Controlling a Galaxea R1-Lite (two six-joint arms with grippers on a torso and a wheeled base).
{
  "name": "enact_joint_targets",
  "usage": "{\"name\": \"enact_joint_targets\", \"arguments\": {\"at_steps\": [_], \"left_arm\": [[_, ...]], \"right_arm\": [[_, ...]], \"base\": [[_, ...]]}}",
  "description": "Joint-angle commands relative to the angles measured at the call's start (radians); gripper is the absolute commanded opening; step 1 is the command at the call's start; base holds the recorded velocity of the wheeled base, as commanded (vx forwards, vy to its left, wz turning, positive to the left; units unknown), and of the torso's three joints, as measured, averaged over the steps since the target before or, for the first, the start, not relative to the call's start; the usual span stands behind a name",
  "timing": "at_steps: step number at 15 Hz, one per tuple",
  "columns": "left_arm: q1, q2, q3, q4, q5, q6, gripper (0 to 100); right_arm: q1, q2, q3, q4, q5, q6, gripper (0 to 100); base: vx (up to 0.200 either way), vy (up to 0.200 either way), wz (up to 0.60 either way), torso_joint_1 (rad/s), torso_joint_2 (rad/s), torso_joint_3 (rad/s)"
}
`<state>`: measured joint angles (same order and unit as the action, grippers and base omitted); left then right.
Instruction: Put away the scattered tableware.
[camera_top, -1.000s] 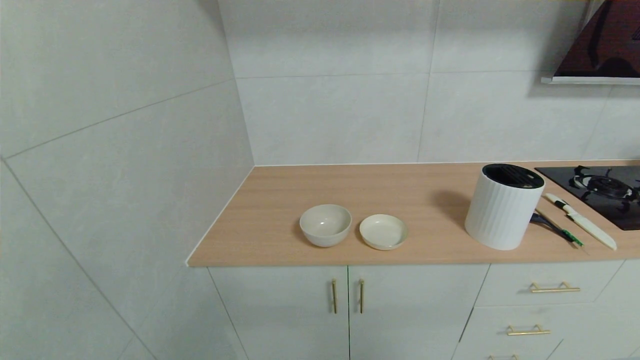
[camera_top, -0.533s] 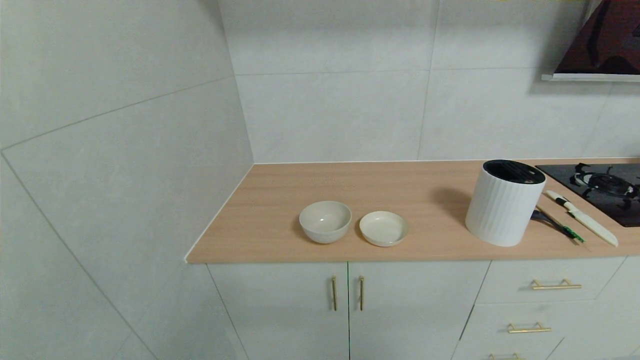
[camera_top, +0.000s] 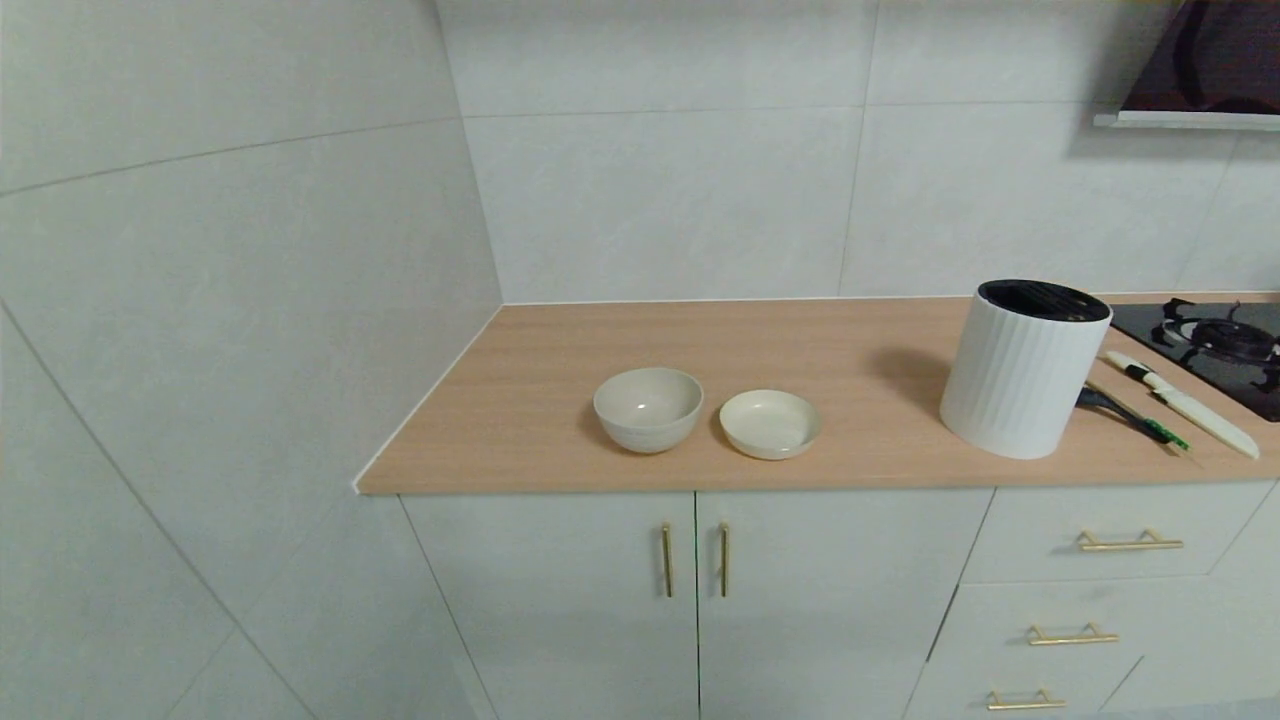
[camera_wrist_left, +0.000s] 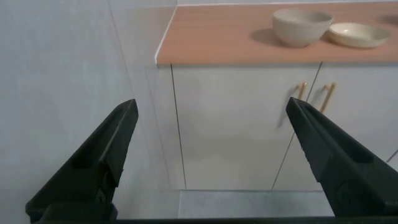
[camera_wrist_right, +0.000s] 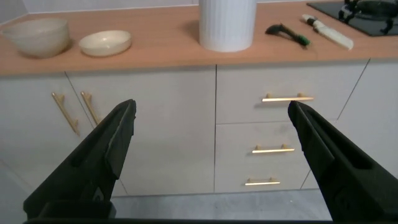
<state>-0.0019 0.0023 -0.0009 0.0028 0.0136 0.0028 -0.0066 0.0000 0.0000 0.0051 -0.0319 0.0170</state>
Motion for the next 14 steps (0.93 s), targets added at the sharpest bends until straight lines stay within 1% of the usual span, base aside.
{"name": "enact_joint_targets", "arguments": {"at_steps": [1,7,14], "left_arm": [[0.0,0.001,-0.001,0.0,0.0,0.0,100],[0.0,0.001,-0.001,0.0,0.0,0.0,100],[0.0,0.001,-0.001,0.0,0.0,0.0,100]], "right_arm": [[-0.001,0.0,0.0,-0.001,0.0,0.0,100],[0.0,0.0,0.0,0.001,0.0,0.0,100],[-0.001,0.0,0.0,0.001,0.0,0.0,100]], "base": [[0.0,0.0,0.0,-0.251,0.55,0.3],[0.0,0.0,0.0,-0.245,0.54,0.292],[0.0,0.0,0.0,-0.214,0.5,0.287]]}}
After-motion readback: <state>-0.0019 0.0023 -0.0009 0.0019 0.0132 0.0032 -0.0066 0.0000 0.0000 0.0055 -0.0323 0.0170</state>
